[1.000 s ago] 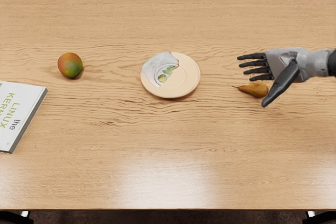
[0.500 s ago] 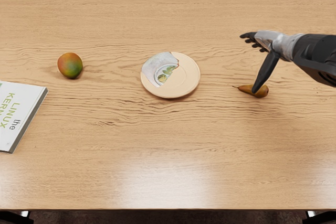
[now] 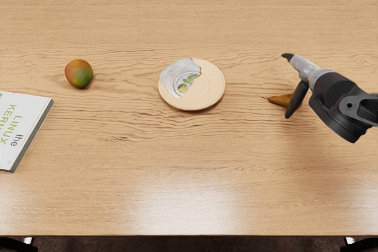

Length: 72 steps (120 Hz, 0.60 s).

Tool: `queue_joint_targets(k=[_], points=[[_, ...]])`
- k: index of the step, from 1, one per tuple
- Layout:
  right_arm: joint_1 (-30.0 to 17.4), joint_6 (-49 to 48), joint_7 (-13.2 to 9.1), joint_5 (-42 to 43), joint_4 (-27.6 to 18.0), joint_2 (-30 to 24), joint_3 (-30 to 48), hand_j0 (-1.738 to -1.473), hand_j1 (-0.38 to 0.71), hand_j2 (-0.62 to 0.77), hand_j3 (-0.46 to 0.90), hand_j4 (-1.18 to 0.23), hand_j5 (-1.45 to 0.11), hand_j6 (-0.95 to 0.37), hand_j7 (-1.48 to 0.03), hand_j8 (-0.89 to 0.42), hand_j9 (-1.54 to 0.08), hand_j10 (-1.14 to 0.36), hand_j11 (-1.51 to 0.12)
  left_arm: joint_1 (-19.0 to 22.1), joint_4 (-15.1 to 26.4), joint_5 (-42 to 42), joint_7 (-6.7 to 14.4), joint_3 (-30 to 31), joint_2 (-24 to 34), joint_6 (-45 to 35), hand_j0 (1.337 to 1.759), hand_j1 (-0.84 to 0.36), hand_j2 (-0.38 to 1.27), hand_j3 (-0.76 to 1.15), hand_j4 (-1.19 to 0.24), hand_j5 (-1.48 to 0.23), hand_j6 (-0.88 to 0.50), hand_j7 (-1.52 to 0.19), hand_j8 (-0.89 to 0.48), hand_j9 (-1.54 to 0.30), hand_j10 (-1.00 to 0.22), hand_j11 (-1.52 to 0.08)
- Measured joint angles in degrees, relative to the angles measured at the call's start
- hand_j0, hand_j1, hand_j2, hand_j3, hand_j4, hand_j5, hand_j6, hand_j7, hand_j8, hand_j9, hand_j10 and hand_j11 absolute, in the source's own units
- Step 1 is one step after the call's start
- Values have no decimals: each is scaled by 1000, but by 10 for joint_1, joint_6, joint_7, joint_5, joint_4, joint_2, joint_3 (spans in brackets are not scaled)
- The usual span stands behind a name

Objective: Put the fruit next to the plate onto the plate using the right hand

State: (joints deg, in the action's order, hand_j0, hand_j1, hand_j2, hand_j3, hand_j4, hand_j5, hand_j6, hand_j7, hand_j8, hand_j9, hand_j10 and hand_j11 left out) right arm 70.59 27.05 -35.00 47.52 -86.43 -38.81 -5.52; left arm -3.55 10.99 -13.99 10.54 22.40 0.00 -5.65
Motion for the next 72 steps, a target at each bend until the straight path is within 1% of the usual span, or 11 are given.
queue_joint_targets(k=[10, 21, 46, 61, 72], points=[[-11, 26, 0, 7, 7, 3, -1, -1658, -297, -7, 0, -48, -59, -50, -59, -49, -59, -48, -59, -1, 0, 0, 0, 0, 0, 0, 1658, 349, 0, 0, 0, 0, 0, 0, 0, 0, 0, 0], [-19, 34, 0, 10, 31, 20, -2, -1658, -261, -13, 0, -78, -98, -79, -98, -79, -98, -78, -98, 0, 0, 0, 0, 0, 0, 0, 1658, 349, 0, 0, 0, 0, 0, 0, 0, 0, 0, 0], [-17, -25, 0, 12, 87, 52, -3, -1658, -173, -27, 0, -151, -193, -153, -193, -152, -193, -151, -193, 0, 0, 0, 0, 0, 0, 0, 1658, 349, 0, 0, 0, 0, 0, 0, 0, 0, 0, 0], [-22, -31, 0, 25, 99, 59, -3, -1658, -135, -34, 0, -182, -234, -184, -233, -183, -234, -182, -234, 0, 0, 0, 0, 0, 0, 0, 1658, 349, 0, 0, 0, 0, 0, 0, 0, 0, 0, 0], [-27, -18, 0, 30, 100, 60, -5, -1658, -117, -36, 0, -198, -254, -199, -253, -198, -254, -197, -253, 0, 0, 0, 0, 0, 0, 0, 1658, 349, 0, 0, 0, 0, 0, 0, 0, 0, 0, 0]])
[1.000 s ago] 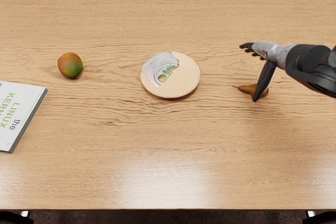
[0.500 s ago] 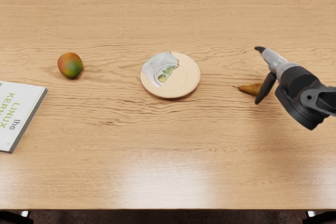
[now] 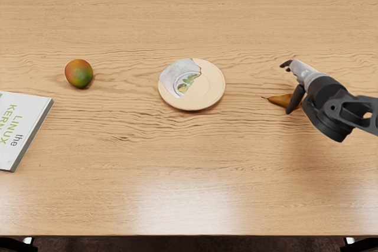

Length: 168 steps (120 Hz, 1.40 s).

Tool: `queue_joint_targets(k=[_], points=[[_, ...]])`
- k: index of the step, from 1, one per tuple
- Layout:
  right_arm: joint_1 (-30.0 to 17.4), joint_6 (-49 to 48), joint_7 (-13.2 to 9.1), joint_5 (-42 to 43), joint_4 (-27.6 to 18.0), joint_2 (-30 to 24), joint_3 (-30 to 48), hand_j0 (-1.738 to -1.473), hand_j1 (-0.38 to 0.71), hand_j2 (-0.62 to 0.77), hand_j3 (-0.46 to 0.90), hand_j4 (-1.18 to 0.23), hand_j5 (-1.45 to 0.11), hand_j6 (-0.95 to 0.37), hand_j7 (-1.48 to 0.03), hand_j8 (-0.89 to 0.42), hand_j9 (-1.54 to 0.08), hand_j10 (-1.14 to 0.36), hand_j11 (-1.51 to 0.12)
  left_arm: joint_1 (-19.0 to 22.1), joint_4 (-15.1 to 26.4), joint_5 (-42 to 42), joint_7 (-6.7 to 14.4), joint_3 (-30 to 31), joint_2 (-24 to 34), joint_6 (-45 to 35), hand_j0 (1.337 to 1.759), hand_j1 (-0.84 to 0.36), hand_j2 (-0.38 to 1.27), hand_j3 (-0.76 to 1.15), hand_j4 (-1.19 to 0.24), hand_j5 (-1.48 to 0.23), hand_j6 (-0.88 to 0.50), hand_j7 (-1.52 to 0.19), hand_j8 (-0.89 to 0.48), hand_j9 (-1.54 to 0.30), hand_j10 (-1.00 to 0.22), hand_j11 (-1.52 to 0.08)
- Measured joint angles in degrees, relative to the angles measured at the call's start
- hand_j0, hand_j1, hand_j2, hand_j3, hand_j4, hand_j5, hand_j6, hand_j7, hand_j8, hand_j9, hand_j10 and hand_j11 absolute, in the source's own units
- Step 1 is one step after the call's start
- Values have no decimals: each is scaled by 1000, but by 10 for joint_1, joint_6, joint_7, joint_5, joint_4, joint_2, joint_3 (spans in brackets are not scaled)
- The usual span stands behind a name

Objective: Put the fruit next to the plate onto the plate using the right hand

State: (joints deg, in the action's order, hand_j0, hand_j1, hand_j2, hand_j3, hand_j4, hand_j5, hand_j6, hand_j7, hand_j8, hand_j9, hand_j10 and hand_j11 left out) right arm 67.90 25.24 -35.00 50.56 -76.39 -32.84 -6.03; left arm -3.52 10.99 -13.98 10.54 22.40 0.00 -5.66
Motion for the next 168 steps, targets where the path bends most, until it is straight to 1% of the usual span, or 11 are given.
queue_joint_targets(k=[21, 42, 57, 85, 112, 141, 154, 168], points=[[-6, 31, 0, 4, 10, 2, -10, -1658, -77, -43, 0, -231, -297, -232, -296, -231, -297, -230, -297, 0, 0, 0, 0, 0, 0, 0, 1658, 349, 0, 0, 0, 0, 0, 0, 0, 0, 0, 0], [-18, 34, 0, 4, 35, 21, -12, -1658, -33, -50, 0, -267, -345, -269, -344, -268, -345, -267, -344, 0, 0, 0, 0, 0, 0, 0, 1658, 349, 0, 0, 0, 0, 0, 0, 0, 0, 0, 0], [-21, 33, 0, 3, 43, 29, -11, -1658, -20, -52, 0, -278, -359, -280, -358, -279, -359, -278, -359, 0, 0, 0, 0, 0, 0, 0, 1658, 349, 0, 0, 0, 0, 0, 0, 0, 0, 0, 0], [-22, 32, 0, 0, 46, 33, -9, -1658, 43, -57, 0, -335, -435, -337, -433, -336, -435, -335, -434, 0, 0, 0, 0, 0, 0, 0, 1658, 349, 0, 0, 0, 0, 0, 0, 0, 0, 0, 0], [-22, 32, 0, -3, 46, 32, -8, -1658, 141, -83, 0, -407, -533, -411, -530, -409, -532, -409, -531, 0, 0, 0, 0, 0, 0, 0, 1658, 349, 0, 0, 0, 0, 0, 0, 0, 0, 0, 0], [-23, 32, 0, -5, 46, 32, -8, -1657, 185, -84, 0, -449, -589, -452, -585, -450, -588, -449, -588, 0, 0, 0, 0, 0, 0, 0, 1658, 349, 0, 0, 0, 0, 0, 0, 0, 0, 0, 0], [-23, 32, 0, -5, 45, 32, -8, -1657, 230, -93, 0, -486, -637, -489, -633, -487, -636, -487, -635, 0, 0, 0, 0, 0, 0, 0, 1658, 349, 0, 0, 0, 0, 0, 0, 0, 0, 0, 0], [-23, 31, 0, -6, 45, 32, -8, -1657, 257, -54, 0, -510, -673, -514, -667, -462, -669, -513, -668, 0, 0, 0, 0, 0, 0, 0, 1658, 349, 0, 0, 0, 0, 0, 0, 0, 0, 0, 0]])
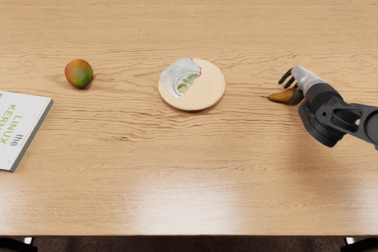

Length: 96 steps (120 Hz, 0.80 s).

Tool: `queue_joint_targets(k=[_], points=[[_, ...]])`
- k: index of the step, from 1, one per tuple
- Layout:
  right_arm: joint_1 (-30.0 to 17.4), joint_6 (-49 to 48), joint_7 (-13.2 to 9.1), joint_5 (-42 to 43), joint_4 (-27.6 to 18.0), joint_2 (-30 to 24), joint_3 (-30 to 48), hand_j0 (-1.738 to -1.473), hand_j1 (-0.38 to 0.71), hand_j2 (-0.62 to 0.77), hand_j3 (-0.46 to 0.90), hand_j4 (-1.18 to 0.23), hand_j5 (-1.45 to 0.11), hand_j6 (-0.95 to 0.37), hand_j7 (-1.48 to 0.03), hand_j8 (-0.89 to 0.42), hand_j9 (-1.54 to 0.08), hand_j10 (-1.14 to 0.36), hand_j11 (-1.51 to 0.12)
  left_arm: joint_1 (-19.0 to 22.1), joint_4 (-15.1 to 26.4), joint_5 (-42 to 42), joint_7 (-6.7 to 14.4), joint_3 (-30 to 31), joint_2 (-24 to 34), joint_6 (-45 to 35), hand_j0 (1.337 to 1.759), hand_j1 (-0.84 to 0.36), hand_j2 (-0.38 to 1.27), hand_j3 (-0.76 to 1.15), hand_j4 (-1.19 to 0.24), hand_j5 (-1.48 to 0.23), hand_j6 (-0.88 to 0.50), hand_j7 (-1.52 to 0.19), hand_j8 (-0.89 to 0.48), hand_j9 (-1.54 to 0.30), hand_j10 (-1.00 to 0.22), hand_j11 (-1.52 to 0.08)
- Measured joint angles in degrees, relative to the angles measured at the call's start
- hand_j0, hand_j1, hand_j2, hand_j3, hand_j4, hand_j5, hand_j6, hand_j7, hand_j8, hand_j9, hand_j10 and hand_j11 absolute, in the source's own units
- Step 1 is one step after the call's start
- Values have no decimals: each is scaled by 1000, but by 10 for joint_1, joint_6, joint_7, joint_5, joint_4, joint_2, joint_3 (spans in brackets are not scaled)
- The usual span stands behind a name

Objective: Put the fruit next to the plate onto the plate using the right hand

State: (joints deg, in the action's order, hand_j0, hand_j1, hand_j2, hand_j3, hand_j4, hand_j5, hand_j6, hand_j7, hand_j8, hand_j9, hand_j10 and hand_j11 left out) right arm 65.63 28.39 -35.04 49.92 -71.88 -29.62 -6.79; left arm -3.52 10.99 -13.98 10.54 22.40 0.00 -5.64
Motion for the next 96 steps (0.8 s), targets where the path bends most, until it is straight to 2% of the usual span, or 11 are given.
queue_joint_targets(k=[41, 70, 83, 96], points=[[0, -2, 0, 1, 0, 2, 0, -1657, 287, -11, 0, -554, -707, -551, -712, -452, -712, -524, -715, 0, 0, 0, 0, 0, 0, 0, 1658, 349, 0, 0, 0, 0, 0, 0, 0, 0, 0, 0], [0, -8, -2, 3, 4, 5, -1, -1650, 286, -70, 0, -597, -727, -544, -748, -418, -731, -494, -763, 0, 0, 0, 0, 0, 0, 0, 1658, 349, 0, 0, 0, 0, 0, 0, 0, 0, 0, 0], [0, -14, -1, -1, 5, 5, 0, -1649, 302, 68, -1, -666, -785, -535, -824, -421, -797, -501, -831, 0, 0, 0, 0, 0, 0, 0, 1658, 349, 0, 0, 0, 0, 0, 0, 0, 0, 0, 0], [0, -18, 0, -5, 5, 5, 0, -1650, 283, 199, -1, -715, -827, -592, -878, -484, -842, -551, -875, 0, 0, 0, 0, 0, 0, 0, 1658, 349, 0, 0, 0, 0, 0, 0, 0, 0, 0, 0]])
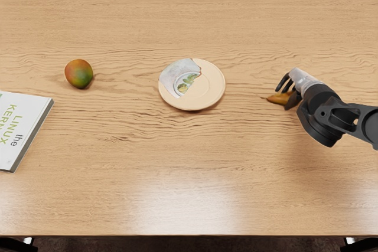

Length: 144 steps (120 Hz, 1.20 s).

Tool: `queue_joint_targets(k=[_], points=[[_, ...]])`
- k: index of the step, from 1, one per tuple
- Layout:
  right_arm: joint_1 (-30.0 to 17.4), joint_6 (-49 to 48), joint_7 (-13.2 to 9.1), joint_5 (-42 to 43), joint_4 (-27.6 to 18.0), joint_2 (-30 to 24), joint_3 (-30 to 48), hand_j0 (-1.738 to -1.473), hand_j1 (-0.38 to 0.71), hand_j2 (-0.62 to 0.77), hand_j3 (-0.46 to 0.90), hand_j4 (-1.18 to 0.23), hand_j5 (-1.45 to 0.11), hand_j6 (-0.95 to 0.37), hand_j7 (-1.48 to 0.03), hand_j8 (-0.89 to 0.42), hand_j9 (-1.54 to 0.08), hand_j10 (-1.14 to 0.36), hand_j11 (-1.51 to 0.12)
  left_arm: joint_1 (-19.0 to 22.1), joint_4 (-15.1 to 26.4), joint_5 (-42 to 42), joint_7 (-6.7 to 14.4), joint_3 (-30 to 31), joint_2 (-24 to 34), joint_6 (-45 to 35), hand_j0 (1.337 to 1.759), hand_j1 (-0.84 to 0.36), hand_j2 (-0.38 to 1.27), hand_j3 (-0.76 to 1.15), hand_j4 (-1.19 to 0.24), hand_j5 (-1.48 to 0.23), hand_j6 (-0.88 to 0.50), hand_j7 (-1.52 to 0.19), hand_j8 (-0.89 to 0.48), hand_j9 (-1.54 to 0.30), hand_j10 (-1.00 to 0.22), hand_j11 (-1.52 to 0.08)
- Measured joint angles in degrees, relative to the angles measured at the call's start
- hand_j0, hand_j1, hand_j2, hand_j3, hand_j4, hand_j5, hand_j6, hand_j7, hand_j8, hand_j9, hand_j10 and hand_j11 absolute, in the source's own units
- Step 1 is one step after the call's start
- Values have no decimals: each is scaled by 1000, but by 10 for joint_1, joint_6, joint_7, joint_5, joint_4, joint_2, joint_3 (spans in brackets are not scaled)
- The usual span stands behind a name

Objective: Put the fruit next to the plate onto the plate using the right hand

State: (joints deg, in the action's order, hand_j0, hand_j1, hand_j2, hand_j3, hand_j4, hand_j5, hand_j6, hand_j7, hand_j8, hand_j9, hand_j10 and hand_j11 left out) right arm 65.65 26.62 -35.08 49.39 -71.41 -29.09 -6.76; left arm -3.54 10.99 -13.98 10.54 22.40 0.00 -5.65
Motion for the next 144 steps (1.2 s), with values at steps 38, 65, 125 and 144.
queue_joint_targets(k=[38, 65, 125, 144], points=[[4, -13, 1, -8, 0, -3, 40, -1656, 310, 402, 0, -715, -954, -652, -940, -498, -937, -563, -955, 0, 0, 0, 0, 0, 0, 0, 1658, 349, 0, 0, 0, 0, 0, 0, 0, 0, 0, 0], [6, -46, 1, -9, 1, 4, 114, -1658, 378, 508, 0, -712, -983, -629, -951, -472, -950, -524, -963, 0, 0, 0, 0, 0, 0, 0, 1658, 349, 0, 0, 0, 0, 0, 0, 0, 0, 0, 0], [8, -86, 1, -9, 24, 63, 186, -1657, 354, 574, 0, -757, -1020, -752, -999, -513, -1008, -573, -1012, 0, 0, 0, 0, 0, 0, 0, 1658, 349, 0, 0, 0, 0, 0, 0, 0, 0, 0, 0], [9, -90, 1, -9, 32, 97, 199, -1657, 330, 579, 0, -761, -1022, -764, -1003, -542, -1011, -601, -1016, 0, 0, 0, 0, 0, 0, 0, 1658, 349, 0, 0, 0, 0, 0, 0, 0, 0, 0, 0]])
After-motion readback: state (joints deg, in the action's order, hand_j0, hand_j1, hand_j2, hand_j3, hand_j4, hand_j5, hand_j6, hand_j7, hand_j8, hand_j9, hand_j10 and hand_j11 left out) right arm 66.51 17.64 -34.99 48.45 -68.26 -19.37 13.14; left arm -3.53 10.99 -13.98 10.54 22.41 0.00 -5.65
